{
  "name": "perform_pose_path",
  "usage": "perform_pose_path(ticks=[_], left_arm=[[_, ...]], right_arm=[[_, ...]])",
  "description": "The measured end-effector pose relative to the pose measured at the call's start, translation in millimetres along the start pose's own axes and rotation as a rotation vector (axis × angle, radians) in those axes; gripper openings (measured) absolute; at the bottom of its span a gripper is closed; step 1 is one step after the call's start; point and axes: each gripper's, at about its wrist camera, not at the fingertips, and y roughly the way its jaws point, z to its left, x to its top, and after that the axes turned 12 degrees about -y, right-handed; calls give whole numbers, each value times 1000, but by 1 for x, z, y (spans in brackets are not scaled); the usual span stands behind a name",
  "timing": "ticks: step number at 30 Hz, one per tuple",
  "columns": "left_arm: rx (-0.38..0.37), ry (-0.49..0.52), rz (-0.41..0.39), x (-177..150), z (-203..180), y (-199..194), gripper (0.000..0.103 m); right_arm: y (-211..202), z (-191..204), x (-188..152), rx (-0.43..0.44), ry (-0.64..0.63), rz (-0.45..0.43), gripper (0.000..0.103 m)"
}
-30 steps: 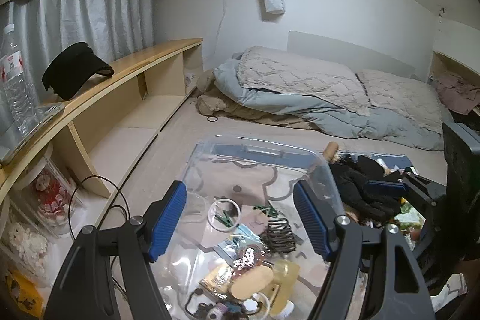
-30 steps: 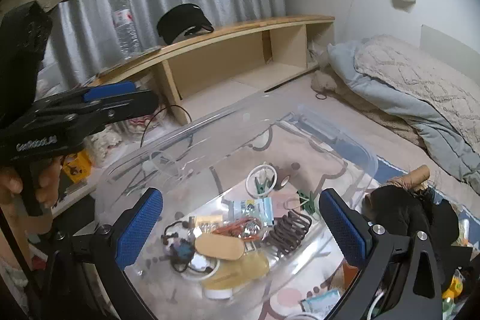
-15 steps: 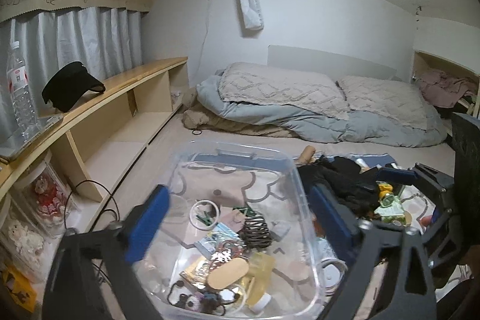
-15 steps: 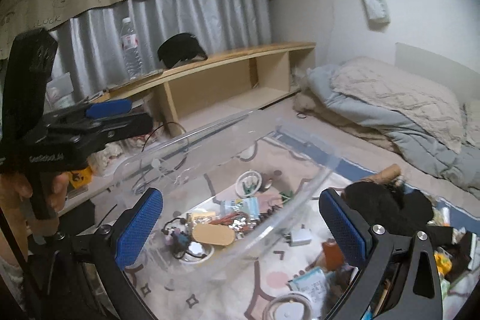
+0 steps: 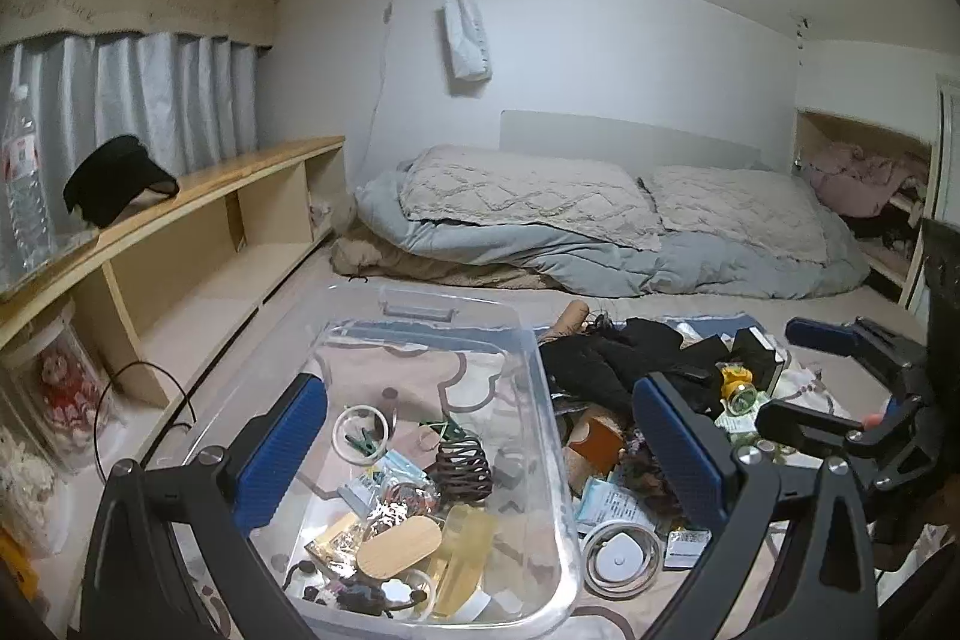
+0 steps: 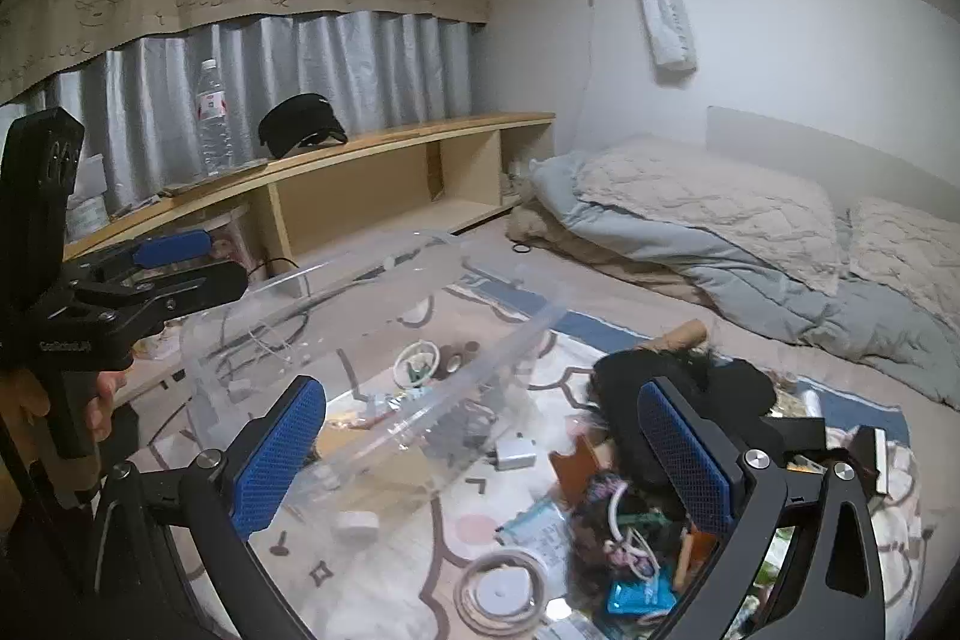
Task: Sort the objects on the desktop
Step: 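Withdraw both tools from the clear box back over the pile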
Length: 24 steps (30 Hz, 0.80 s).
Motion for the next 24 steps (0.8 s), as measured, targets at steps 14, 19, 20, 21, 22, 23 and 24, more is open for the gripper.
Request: perform_pose_path(ticks=[14,19,20,21,22,23,24], left_arm=[[-93,49,21,-29,-47,20,103],[-118,29,13,-29,-52,24,103],[-122,28,9,-29,-53,25,103],[-123,30,5,-30,-55,26,103],[-124,32,3,-31,-56,27,103],[-129,35,6,-32,-59,29,103],[-134,36,9,-34,-61,31,103]], right_arm=[[-27,-24,-29,-120,-1,-29,103],[-34,-38,-38,-149,15,-25,103],[-36,-42,-40,-160,17,-29,103],[-38,-47,-43,-176,23,-33,103],[-40,-53,-47,-195,35,-33,103],[-42,-58,-51,-207,47,-28,103],[-43,-64,-54,-220,63,-17,103]])
